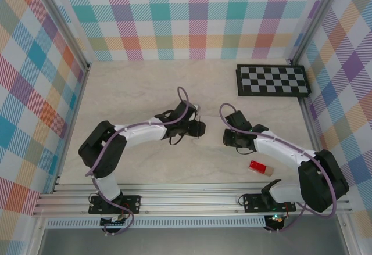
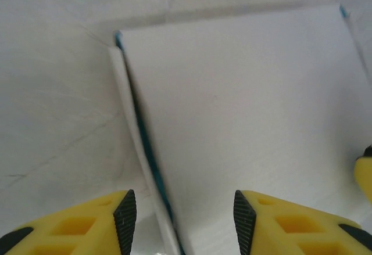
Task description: Fold the paper box
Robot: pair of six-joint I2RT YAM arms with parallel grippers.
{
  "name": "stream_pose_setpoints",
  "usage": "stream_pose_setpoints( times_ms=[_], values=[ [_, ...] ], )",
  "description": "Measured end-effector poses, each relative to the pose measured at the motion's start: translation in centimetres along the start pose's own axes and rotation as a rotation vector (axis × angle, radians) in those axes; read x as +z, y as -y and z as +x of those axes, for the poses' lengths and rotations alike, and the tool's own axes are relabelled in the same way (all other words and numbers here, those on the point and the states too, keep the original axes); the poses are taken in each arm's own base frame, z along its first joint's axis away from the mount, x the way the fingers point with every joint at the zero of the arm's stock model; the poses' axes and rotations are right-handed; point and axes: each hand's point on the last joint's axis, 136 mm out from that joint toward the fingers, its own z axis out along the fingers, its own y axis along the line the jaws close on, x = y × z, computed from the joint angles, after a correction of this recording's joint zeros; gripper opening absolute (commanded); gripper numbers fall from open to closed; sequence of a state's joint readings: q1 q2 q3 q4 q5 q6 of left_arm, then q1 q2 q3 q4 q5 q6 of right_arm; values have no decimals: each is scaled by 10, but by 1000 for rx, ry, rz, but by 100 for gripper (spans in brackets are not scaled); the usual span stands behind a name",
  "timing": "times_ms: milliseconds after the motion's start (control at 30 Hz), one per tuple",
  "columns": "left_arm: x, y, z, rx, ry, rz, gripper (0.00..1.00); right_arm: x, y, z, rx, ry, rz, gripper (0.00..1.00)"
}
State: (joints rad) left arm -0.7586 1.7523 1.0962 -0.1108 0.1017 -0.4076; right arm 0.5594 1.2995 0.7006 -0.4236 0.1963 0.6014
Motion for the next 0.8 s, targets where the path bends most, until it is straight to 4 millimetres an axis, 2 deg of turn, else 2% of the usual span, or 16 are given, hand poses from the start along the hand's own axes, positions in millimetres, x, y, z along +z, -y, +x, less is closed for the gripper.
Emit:
stream_pose_setpoints(
  times_ms=[100, 233, 367, 433, 500, 633, 800],
  values=[
    [-13, -7, -18, -41, 44, 10, 50, -4, -2, -4, -4, -8, -9, 38],
    [-16, -13, -24, -60, 55, 8, 52, -21, -10, -24, -28, 12, -17, 64],
    [-15, -8, -22, -70, 40, 39, 62, -45, -16, -57, -39, 68, -30, 71],
    [-11, -6, -20, -84, 30, 55, 63, -54, -11, -73, -32, 97, -28, 72],
    [-5, -5, -18, -90, 21, 64, 62, -54, -3, -78, -20, 94, -22, 68],
    [9, -10, -5, -101, -20, 53, 60, -37, 3, -67, -13, 21, -33, 59],
    [16, -10, 3, -114, -37, 49, 56, -11, 10, -19, 1, -103, -51, 55]
  ],
)
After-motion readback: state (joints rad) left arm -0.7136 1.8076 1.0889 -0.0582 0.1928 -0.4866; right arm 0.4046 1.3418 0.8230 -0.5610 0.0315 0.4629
